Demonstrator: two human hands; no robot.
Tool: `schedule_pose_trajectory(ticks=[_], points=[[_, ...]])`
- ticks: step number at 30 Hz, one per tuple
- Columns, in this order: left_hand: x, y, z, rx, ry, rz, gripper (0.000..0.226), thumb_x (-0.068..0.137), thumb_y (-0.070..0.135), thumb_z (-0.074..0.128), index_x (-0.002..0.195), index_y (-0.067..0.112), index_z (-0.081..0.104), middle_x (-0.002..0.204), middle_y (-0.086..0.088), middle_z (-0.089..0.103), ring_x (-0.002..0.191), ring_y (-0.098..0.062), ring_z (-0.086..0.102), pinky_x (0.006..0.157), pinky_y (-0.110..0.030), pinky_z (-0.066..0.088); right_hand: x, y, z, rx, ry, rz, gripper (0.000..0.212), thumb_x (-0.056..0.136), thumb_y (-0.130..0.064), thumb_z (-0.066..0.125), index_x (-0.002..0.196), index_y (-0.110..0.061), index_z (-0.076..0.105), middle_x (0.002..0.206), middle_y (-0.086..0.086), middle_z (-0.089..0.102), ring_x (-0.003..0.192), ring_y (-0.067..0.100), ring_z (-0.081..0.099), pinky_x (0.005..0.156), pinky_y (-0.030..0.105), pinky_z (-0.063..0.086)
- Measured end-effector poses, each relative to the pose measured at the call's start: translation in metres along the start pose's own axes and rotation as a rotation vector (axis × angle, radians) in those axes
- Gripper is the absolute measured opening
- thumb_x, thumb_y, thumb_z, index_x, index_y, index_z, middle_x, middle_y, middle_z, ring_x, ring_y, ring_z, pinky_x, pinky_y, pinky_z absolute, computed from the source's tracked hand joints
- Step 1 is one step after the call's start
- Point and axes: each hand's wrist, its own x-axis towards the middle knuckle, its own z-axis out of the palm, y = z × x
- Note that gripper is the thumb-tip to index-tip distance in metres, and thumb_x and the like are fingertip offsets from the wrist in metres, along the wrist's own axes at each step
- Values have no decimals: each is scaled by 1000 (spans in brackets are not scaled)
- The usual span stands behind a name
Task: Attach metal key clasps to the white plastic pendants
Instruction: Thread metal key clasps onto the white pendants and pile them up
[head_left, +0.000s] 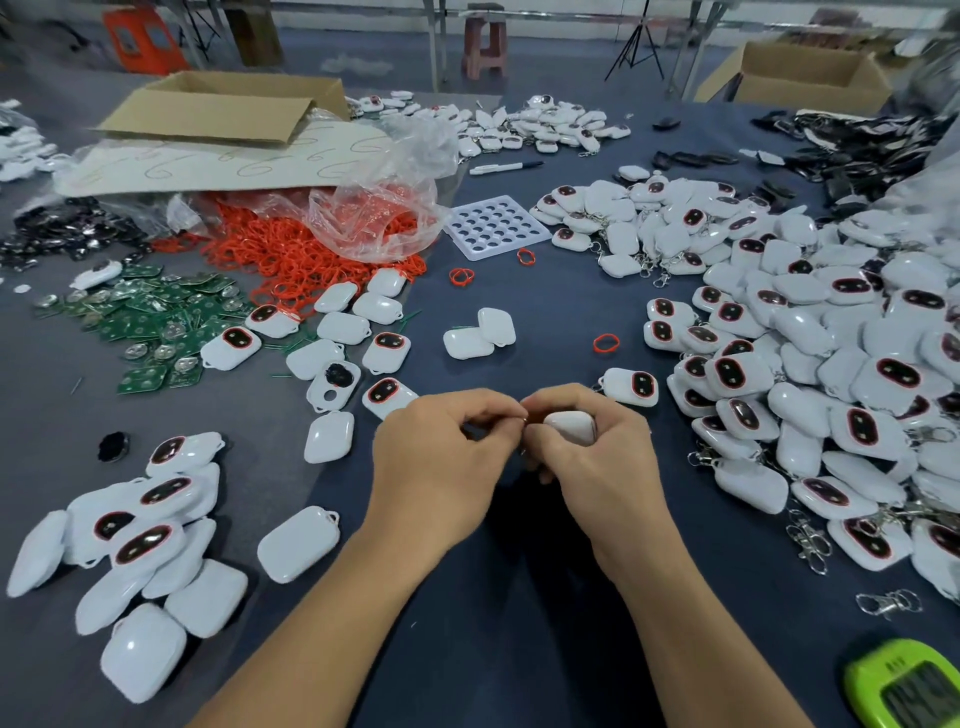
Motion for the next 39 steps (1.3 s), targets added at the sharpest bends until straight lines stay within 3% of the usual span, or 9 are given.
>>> schedule_pose_trajectory(ticks=[7,12,16,18,22,27,32,36,39], points=[[5,-7,1,-140,38,7,33,81,25,81,81,58,74,81,28,73,78,-5,69,74,-20,54,-2,-1,0,-117,85,22,17,84,-17,81,74,-30,79,63,-9,70,56,2,59,54,16,46],[3,-8,2,-110,18,35,42,86,23,79,82,64,73,83,34,72,82,8,69,76,-11,52,-5,-3,0,-165,134,-12,20,83,-17,81,74,-35,80,67,-10,73,58,0,61,55,11,46],[-3,3,1,94,38,134,33,84,42,65,102,70,60,93,50,62,93,17,64,81,-9,49,-5,-3,-1,-230,216,-11,18,80,-17,78,71,-33,78,69,-15,73,62,-1,66,57,10,47],[-4,4,2,232,65,205,29,83,44,60,104,63,64,101,46,63,97,12,63,79,-17,51,-6,-2,-1,-278,234,-27,18,79,-18,77,69,-33,77,69,-18,73,65,-1,67,59,9,47],[-1,2,0,324,99,237,16,79,43,61,86,46,75,87,28,72,88,3,64,71,-34,55,-8,1,1,-396,220,-73,18,81,-16,80,73,-32,77,73,-24,72,73,-3,69,66,8,48],[-1,3,-3,56,46,41,21,71,45,63,87,58,68,79,33,70,80,3,66,74,-25,54,-8,0,2,-336,186,-152,21,82,-11,83,76,-31,80,76,-24,74,78,-2,71,71,5,47],[6,-5,-2,-212,-52,-48,28,80,18,77,75,45,77,74,17,75,68,0,67,65,-11,50,-7,-2,-2,-240,124,-108,22,84,-12,84,77,-33,81,78,-17,77,77,3,73,66,9,51],[6,-6,0,-310,-71,-109,34,81,6,79,73,39,79,75,12,77,72,-1,70,70,-12,51,-8,-5,-3,-304,137,-118,26,84,-14,84,73,-37,79,74,-22,74,73,-1,71,63,8,49],[2,-5,4,-239,31,-88,29,81,15,80,75,43,78,76,19,75,72,2,68,68,-9,47,-10,-5,1,-352,183,-126,23,82,-17,86,71,-36,79,68,-24,72,69,-3,68,61,6,46]])
